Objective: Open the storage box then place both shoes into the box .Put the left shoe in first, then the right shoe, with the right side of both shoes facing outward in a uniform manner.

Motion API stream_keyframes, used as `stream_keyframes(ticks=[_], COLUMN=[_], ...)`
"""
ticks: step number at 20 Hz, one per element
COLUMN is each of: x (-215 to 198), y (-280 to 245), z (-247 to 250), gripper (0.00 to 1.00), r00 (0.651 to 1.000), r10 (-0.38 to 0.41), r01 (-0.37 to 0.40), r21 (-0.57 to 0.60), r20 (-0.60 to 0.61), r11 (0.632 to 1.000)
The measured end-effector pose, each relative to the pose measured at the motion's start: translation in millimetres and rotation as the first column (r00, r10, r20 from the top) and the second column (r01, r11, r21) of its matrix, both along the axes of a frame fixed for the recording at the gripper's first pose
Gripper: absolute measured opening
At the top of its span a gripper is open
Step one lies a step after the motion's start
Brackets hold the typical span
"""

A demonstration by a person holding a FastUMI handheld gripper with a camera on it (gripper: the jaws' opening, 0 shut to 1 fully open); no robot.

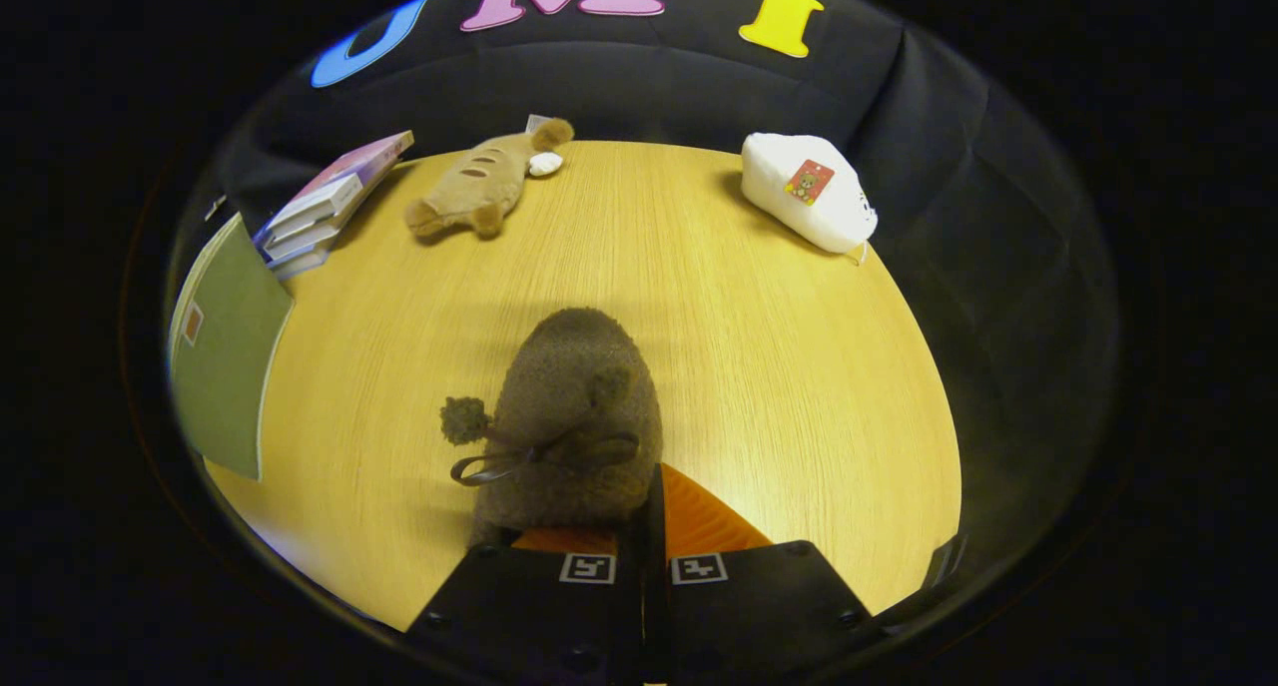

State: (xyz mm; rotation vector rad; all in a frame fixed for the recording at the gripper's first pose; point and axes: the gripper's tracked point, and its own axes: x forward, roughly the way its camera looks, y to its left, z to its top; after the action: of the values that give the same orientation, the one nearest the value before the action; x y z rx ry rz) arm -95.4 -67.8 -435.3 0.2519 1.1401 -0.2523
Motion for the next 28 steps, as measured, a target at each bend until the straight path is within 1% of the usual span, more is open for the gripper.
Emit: stream_keyframes(ticks=[3, 6, 9, 12, 17, 21, 24, 26, 28], x=[13.0, 40.9, 75.8, 111.9, 158.7, 184.8, 194.3, 193.9, 194.6], y=[10.3, 31.1, 66.0, 115.3, 208.6, 279.2, 327.1, 350.0, 367.2], z=[39.6, 86.8, 136.0, 182.5, 236.4, 245.4, 238.6, 227.5, 210.0], gripper=[0.06, 0.06, 0.06, 0.06, 0.06, 0.06, 0.06, 0.06, 0.07], r00=[0.998, 0.993, 0.984, 0.972, 0.959, 0.96, 0.965, 0.973, 0.979], r10=[-0.043, -0.047, -0.023, 0.005, 0.046, 0.072, 0.092, 0.107, 0.131], r01=[0.041, 0.04, 0.005, -0.041, -0.112, -0.143, -0.158, -0.158, -0.162], r21=[0.039, 0.064, 0.099, 0.149, 0.226, 0.252, 0.267, 0.25, 0.207], r20=[0.049, 0.112, 0.179, 0.234, 0.279, 0.27, 0.244, 0.204, 0.157], r11=[0.998, 0.997, 0.995, 0.988, 0.968, 0.957, 0.951, 0.955, 0.965])
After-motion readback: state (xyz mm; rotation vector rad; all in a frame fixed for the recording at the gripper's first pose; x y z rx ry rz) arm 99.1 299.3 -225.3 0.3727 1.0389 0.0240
